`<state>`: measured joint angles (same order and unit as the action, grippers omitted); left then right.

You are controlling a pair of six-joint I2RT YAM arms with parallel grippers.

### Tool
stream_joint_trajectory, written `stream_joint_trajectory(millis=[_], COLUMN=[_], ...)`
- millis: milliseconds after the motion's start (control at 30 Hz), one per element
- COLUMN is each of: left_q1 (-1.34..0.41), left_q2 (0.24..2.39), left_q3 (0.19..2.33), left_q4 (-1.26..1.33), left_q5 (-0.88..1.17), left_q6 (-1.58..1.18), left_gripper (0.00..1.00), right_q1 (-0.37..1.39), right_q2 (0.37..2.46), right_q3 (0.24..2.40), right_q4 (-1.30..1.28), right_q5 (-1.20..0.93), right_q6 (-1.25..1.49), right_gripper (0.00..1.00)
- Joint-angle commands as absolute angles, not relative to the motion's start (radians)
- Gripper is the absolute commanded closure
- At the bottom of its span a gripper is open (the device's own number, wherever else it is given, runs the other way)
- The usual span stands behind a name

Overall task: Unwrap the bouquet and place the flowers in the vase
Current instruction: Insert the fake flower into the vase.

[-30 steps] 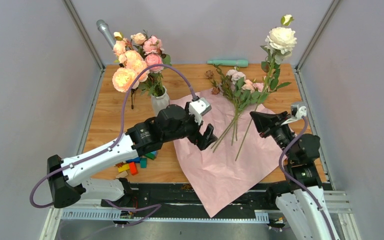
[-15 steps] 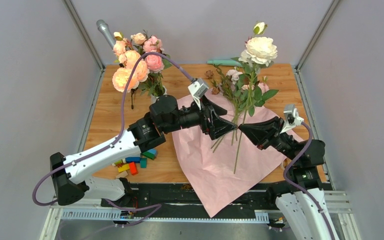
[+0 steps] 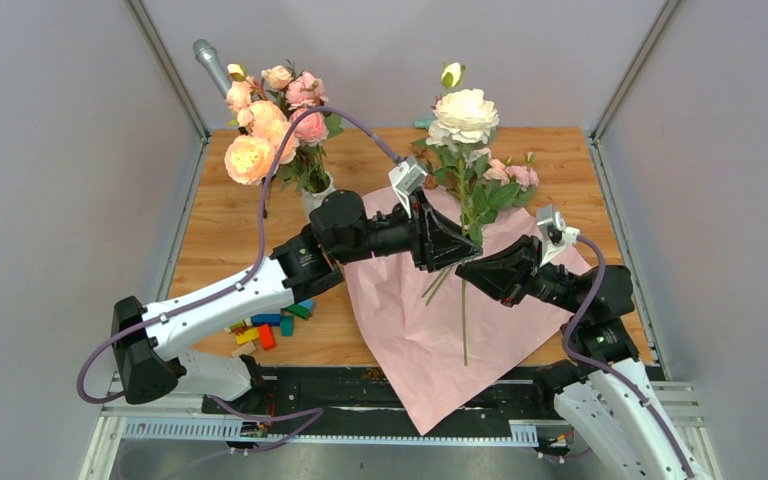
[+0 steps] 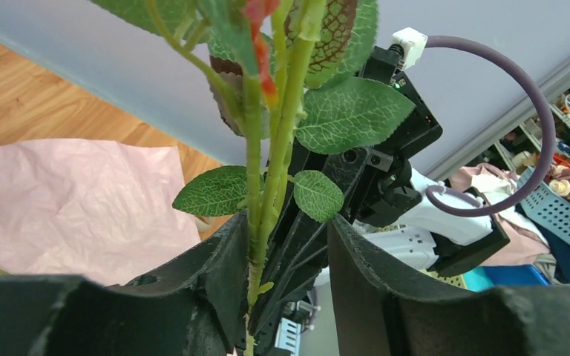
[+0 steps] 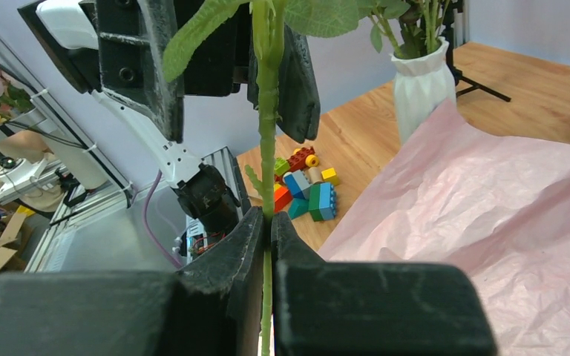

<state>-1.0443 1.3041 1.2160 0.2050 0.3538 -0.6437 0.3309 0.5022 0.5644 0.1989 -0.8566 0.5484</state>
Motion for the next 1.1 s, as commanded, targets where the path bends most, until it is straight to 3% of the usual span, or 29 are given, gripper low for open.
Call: stream_joint_trajectory(millis=[0,267,533,833,933,1067], left_q1=[-1.05,-1.049,-1.051,-1.051,-1.05,-1.048], left_q2=[1.294,1.261,1.268,1.264,1.253,1.234], left_q3=[1.203,1.171,1.187,1.201,1.229,1.272], left_q4=[0.253,0.229,0.208,0.154,0.079,-0.029], left_q5=[0.356,0.325,0.328,0.323,0.28,0.223], left_q6=[-0.653,-0.634,-0.617,-0.522,-0.428,-0.274], left_gripper=[0.54,0.7,0.99,1.0,1.0,1.0], right_q1=[0.366,0.371,0.371,0.373,0.372,0.372], right_q2=[0.516,0.522,0.528,0.538,0.537,0.536], right_q3=[0.603,0.601,0.603,0.611,0.622,0.627], right_q4=[0.272,0.265,0.253,0.23,0.204,0.176], right_q5=[-0.818,-0.786,-0.778,-0.764,-0.753,-0.736], right_q6=[0.541,0.535,0.529,0.517,0.503,0.484], right_gripper=[1.0,1.0,1.0,0.98,0.84,0.49])
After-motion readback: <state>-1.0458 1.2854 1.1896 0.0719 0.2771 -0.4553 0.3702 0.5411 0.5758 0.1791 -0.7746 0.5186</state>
